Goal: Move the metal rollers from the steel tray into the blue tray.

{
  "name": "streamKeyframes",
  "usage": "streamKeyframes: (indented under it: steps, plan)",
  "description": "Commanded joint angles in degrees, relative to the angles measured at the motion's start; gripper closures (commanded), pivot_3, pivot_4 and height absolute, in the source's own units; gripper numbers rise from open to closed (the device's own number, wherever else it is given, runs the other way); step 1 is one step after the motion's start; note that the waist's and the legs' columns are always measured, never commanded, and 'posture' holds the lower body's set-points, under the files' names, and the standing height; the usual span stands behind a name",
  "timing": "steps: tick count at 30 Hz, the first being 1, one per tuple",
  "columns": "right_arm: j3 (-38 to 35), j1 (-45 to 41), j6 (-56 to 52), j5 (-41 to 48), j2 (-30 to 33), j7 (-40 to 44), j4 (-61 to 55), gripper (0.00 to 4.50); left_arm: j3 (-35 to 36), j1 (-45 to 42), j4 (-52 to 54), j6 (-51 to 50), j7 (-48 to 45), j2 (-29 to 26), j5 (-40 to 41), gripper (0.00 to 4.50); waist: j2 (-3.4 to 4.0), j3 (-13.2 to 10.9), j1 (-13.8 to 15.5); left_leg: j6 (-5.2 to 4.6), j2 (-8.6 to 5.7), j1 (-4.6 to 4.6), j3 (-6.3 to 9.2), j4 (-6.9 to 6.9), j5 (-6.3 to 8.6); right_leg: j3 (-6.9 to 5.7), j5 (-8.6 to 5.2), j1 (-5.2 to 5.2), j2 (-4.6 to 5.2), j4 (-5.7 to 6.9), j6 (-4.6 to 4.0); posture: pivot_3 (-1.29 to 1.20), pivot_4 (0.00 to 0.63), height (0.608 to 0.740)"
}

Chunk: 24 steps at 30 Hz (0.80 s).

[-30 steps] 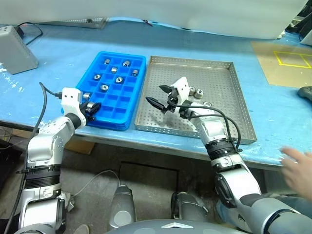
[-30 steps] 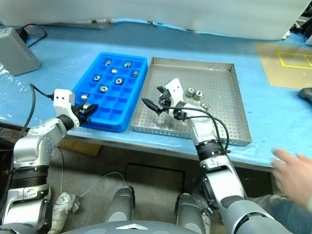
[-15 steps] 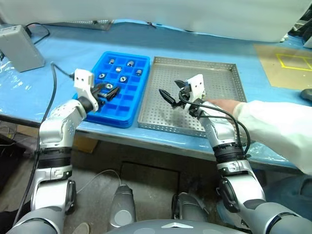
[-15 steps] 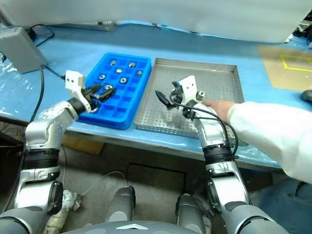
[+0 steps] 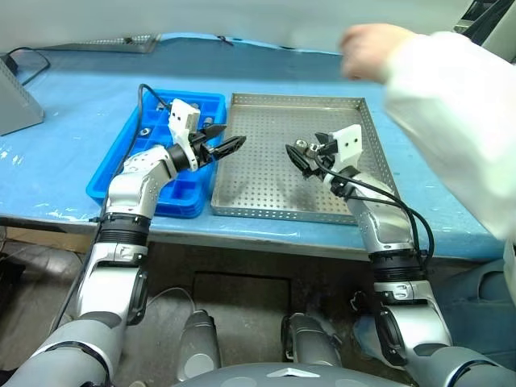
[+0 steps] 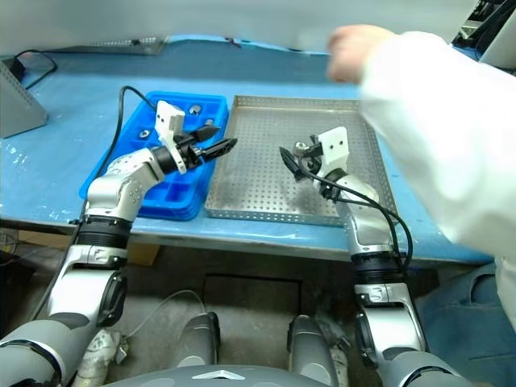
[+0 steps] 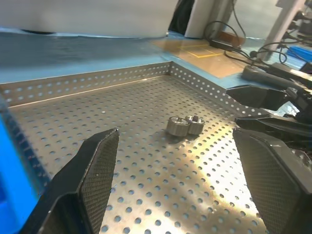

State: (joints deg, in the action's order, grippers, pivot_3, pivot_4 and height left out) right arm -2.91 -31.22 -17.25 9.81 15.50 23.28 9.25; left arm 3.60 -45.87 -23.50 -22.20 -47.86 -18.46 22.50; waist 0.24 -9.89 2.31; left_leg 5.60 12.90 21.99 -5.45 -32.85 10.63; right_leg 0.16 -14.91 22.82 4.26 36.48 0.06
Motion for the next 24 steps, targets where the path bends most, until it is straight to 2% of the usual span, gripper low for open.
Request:
streamKeyframes:
  steps: [1, 24]
  plan:
    - [-1.2, -1.0, -2.4, -2.5, 1.6, -4.1, 1.8, 0.00, -0.8, -2.5, -1.9, 3.4, -1.2, 1.0, -1.0, 0.56, 0.00, 0.0, -0.1, 0.00, 0.00, -0.02, 0.00, 0.00, 0.00, 0.00, 0.00, -0.04, 0.00, 0.00, 0.00, -0.19, 0.150, 0.740]
    - [0.2, -1.5, -2.5, -2.3, 1.4, -3.5, 3.2, 0.00, -1.3, 1.4, 3.4, 2.1, -0.8, 1.4, -1.5, 0.56, 0.00, 0.0, 0.0, -0.02, 0.01, -0.02, -0.03, 0.00, 0.00, 0.08, 0.00, -0.04, 0.00, 0.02, -0.01, -0.15, 0.150, 0.740]
